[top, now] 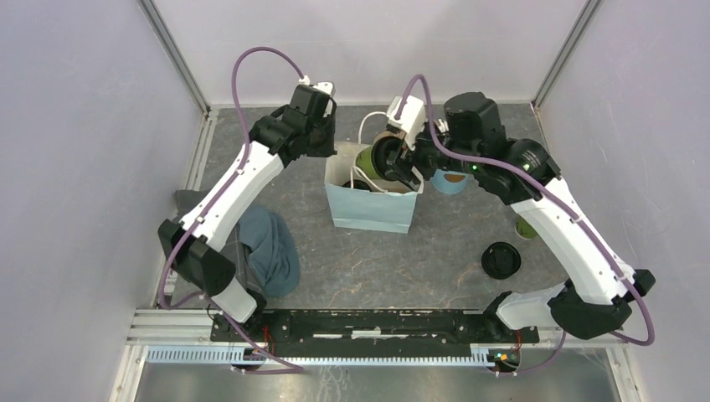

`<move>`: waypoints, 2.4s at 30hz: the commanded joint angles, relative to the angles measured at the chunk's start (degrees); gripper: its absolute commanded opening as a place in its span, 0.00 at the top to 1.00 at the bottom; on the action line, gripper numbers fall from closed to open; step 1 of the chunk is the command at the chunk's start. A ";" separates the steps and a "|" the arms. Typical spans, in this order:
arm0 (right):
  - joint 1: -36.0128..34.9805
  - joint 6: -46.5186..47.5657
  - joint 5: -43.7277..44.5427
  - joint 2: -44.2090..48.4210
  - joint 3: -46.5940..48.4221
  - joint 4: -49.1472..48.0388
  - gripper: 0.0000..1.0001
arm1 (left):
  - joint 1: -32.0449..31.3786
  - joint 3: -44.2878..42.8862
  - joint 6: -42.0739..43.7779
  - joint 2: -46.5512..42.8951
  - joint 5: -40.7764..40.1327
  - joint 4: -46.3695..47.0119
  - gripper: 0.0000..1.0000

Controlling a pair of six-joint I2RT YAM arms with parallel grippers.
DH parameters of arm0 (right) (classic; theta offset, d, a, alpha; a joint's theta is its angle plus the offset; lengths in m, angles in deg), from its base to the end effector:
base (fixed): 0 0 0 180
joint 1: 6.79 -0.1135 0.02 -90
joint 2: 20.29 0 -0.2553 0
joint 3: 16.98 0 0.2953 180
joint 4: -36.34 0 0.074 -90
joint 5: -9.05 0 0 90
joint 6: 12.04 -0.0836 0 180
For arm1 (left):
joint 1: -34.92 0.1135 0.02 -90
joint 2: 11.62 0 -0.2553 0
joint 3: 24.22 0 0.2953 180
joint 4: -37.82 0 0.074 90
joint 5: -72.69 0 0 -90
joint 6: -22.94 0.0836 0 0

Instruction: Pack the takeout coffee

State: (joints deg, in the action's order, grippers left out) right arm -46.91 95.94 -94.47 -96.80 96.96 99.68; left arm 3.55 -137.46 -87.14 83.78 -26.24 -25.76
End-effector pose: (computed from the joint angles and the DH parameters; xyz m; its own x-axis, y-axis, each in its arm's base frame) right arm 0.2433 0.2306 0.4734 -0.0748 -0.4555 -0.8871 -0.8520 0.4914 -0.1805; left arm 0.3777 -0.2151 0.3460 -0.7191 0.0412 -0.6937 0.1862 0.9732 -0.1352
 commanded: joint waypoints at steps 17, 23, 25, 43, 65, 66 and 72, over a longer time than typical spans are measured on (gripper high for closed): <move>-19.56 9.07 24.69 -7.89 0.49 5.82 0.70 | -0.36 29.70 4.05 -26.95 2.71 26.34 0.98; -24.06 7.43 28.62 -7.57 -4.28 2.86 0.70 | -0.49 33.95 2.69 -30.93 2.12 28.36 0.98; -24.54 7.42 29.53 -6.64 -7.49 0.70 0.72 | -0.53 35.37 2.44 -32.30 1.89 29.54 0.98; -24.81 5.67 33.53 -4.15 -18.55 -6.05 0.74 | -1.45 39.03 0.22 -38.81 -1.49 28.74 0.98; -26.70 5.40 33.35 -6.55 -8.56 5.86 0.76 | -2.80 39.71 -0.96 -38.01 -1.92 28.57 0.98; -26.76 5.45 33.45 -6.61 -8.96 5.94 0.76 | -2.88 39.72 -0.93 -37.95 -2.03 28.57 0.98; -26.76 6.82 35.36 -8.50 -11.16 5.25 0.76 | -3.17 40.07 -0.89 -37.82 -2.38 29.00 0.98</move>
State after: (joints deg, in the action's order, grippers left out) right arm -73.34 101.42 -61.64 -103.86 85.71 105.04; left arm 0.79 -97.16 -86.20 46.10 -27.73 -0.36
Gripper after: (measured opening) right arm 0.733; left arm 0.027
